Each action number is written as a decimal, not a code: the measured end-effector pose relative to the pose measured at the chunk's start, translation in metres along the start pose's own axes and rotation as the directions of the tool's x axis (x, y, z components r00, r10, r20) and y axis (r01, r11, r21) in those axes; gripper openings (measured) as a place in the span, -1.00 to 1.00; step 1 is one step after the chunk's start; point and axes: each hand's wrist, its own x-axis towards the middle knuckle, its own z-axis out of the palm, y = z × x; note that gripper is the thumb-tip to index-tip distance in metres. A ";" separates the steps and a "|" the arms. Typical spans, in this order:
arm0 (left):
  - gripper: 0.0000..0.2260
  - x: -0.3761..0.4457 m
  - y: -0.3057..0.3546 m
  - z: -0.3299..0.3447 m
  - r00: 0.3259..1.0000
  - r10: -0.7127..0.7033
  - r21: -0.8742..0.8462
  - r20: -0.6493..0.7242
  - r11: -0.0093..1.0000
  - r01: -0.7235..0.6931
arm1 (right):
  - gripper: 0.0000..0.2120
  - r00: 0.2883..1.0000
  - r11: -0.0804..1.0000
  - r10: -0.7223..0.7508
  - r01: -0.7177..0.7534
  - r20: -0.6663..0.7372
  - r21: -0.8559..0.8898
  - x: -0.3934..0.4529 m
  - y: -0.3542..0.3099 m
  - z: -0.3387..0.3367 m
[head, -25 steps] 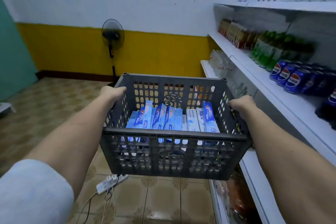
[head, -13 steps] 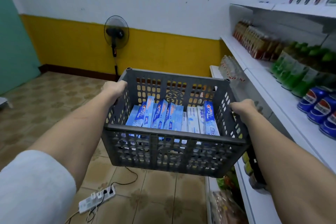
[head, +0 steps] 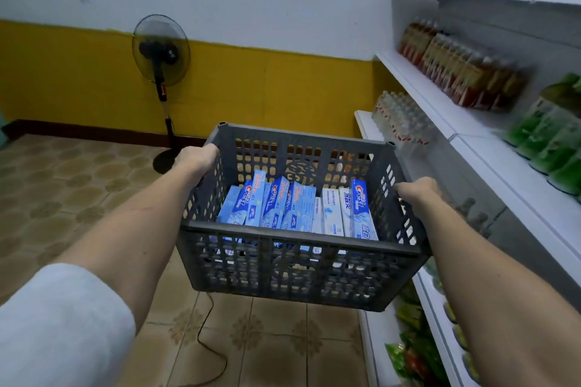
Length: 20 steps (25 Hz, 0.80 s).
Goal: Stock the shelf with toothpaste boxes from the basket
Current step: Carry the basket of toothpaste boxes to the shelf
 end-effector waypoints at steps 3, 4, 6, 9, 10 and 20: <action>-0.42 0.068 0.031 0.024 1.000 -0.019 0.024 0.022 1.000 0.019 | -0.68 0.999 0.999 0.037 -0.037 -0.025 0.014 0.053 -0.030 0.031; -0.42 0.087 0.039 0.034 1.000 -0.017 0.032 0.017 0.999 0.017 | -0.67 0.999 0.999 0.050 -0.049 -0.019 0.017 0.070 -0.037 0.041; -0.40 0.122 0.057 0.055 1.000 -0.011 0.056 0.021 0.998 0.010 | -0.68 0.997 0.997 0.072 -0.072 -0.011 0.016 0.106 -0.053 0.059; -0.41 0.182 0.077 0.092 0.999 -0.029 0.068 0.022 0.997 0.028 | -0.72 0.998 0.998 0.067 -0.067 0.009 0.018 0.169 -0.081 0.090; -0.40 0.200 0.081 0.106 0.999 -0.036 0.070 0.019 0.997 0.035 | -0.72 0.997 0.998 0.066 -0.067 0.029 0.021 0.189 -0.089 0.101; -0.39 0.366 0.156 0.202 0.993 -0.112 0.030 -0.034 0.993 0.113 | -0.65 0.993 0.999 0.039 -0.034 0.112 -0.042 0.377 -0.202 0.177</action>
